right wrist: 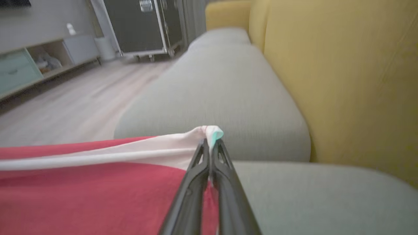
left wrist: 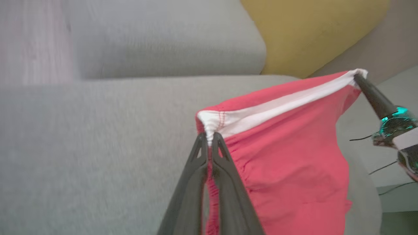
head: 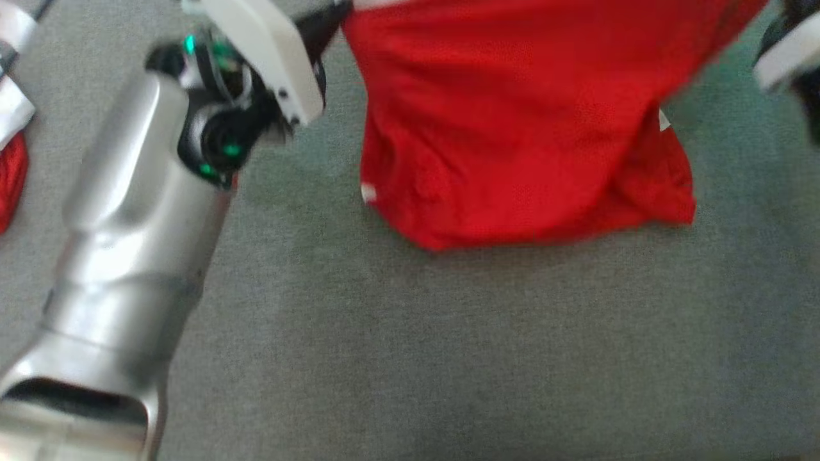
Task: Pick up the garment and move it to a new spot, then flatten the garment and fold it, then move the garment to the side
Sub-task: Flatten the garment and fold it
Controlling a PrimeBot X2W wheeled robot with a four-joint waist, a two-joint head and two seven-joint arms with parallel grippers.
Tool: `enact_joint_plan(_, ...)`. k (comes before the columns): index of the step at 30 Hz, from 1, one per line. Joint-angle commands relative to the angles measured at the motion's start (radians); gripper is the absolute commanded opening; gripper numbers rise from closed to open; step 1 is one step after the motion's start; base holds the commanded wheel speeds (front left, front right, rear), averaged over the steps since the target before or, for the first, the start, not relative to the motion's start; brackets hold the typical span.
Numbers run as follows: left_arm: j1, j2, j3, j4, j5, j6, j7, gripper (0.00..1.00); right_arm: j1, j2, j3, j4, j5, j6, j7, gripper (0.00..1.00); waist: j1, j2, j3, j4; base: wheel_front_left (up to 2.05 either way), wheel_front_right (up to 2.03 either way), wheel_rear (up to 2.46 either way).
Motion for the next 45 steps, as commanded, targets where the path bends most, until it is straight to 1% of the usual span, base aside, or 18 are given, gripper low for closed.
enact_joint_plan(1,-0.079,0.046,0.025,-0.025,0.034,-0.008,-0.037,0.0,-0.041,-0.033,-0.008,-0.016,0.009,-0.001,-0.038,0.0,-0.0002,0.0,-0.001,-0.004,0.0,0.0,0.0)
enact_joint_plan(6,-0.223,0.06,-0.035,0.024,0.15,-0.036,-0.219,0.0,-0.177,-0.075,-0.043,-0.014,-0.016,-0.001,-0.093,0.0,-0.0002,0.0,-0.01,-0.016,0.0,0.0,0.0)
enact_joint_plan(9,-0.307,0.059,-0.07,0.051,0.194,-0.041,-0.357,0.0,-0.242,-0.106,-0.096,-0.065,-0.054,-0.001,-0.098,0.0,-0.0002,0.0,-0.018,-0.021,0.0,0.0,0.0)
enact_joint_plan(13,-0.366,0.07,-0.136,0.057,0.196,-0.042,-0.549,0.0,-0.248,-0.129,-0.195,-0.171,-0.13,-0.001,-0.099,0.0,-0.0002,0.0,-0.039,-0.028,0.0,0.0,0.0)
enact_joint_plan(17,-0.339,0.1,-0.22,0.061,0.139,-0.042,-0.656,0.0,-0.176,-0.136,-0.266,-0.262,-0.168,-0.001,-0.099,0.0,-0.0002,0.0,-0.061,-0.027,0.0,0.0,0.0)
enact_joint_plan(18,-0.319,0.111,-0.25,0.057,0.125,-0.043,-0.672,0.0,-0.144,-0.137,-0.273,-0.283,-0.172,-0.001,-0.099,0.0,-0.0002,0.0,-0.066,-0.026,0.0,0.0,0.0)
enact_joint_plan(19,-0.272,0.141,-0.319,0.047,0.113,-0.043,-0.712,0.0,-0.065,-0.135,-0.289,-0.314,-0.169,-0.001,-0.099,0.0,-0.0002,0.0,-0.08,-0.02,0.0,0.0,0.0)
enact_joint_plan(20,-0.24,0.152,-0.348,0.045,0.107,-0.043,-0.738,0.0,-0.017,-0.134,-0.293,-0.327,-0.165,-0.001,-0.099,0.0,-0.0002,0.0,-0.089,-0.018,0.0,0.0,0.0)
enact_joint_plan(23,-0.13,0.174,-0.436,0.044,0.099,-0.043,-0.816,0.0,0.146,-0.125,-0.303,-0.363,-0.136,-0.001,-0.099,0.0,-0.0002,0.0,-0.113,-0.012,0.0,0.0,0.0)
enact_joint_plan(25,-0.052,0.19,-0.513,0.045,0.121,-0.043,-0.857,0.0,0.263,-0.117,-0.313,-0.388,-0.104,-0.001,-0.099,0.0,-0.0002,0.0,-0.131,-0.012,0.0,0.0,0.0)
enact_joint_plan(27,0.035,0.196,-0.563,0.054,0.141,-0.043,-0.905,0.0,0.377,-0.115,-0.328,-0.418,-0.082,-0.001,-0.099,0.0,-0.0002,0.0,-0.151,-0.015,0.0,0.0,0.0)
enact_joint_plan(30,0.181,0.18,-0.607,0.062,0.154,-0.018,-0.948,0.0,0.545,-0.115,-0.364,-0.463,-0.063,-0.001,-0.099,0.0,-0.0002,0.0,-0.181,-0.018,0.0,0.0,0.0)
enact_joint_plan(32,0.269,0.172,-0.633,0.061,0.165,0.008,-0.96,0.0,0.652,-0.115,-0.392,-0.5,-0.062,-0.001,-0.099,0.0,-0.0002,0.0,-0.199,-0.022,0.0,0.0,0.0)
enact_joint_plan(33,0.269,0.172,-0.633,0.061,0.165,0.008,-0.96,0.0,0.652,-0.115,-0.392,-0.5,-0.062,-0.001,-0.099,0.0,-0.0002,0.0,-0.199,-0.022,0.0,0.0,0.0)
enact_joint_plan(36,0.384,0.169,-0.66,0.04,0.17,0.04,-0.97,0.0,0.799,-0.108,-0.461,-0.566,-0.067,-0.001,-0.099,0.0,-0.0002,0.0,-0.224,-0.028,0.0,0.0,0.0)
enact_joint_plan(40,0.5,0.188,-0.673,-0.014,0.165,0.082,-0.975,0.0,0.984,-0.097,-0.55,-0.672,-0.084,-0.001,-0.087,0.0,-0.0002,0.0,-0.253,-0.03,0.0,0.0,0.0)
enact_joint_plan(45,0.577,0.231,-0.675,-0.137,0.155,0.129,-0.967,0.0,1.159,-0.085,-0.677,-0.833,-0.133,-0.001,-0.018,0.0,-0.0002,0.0,-0.262,-0.017,0.0,0.0,0.0)
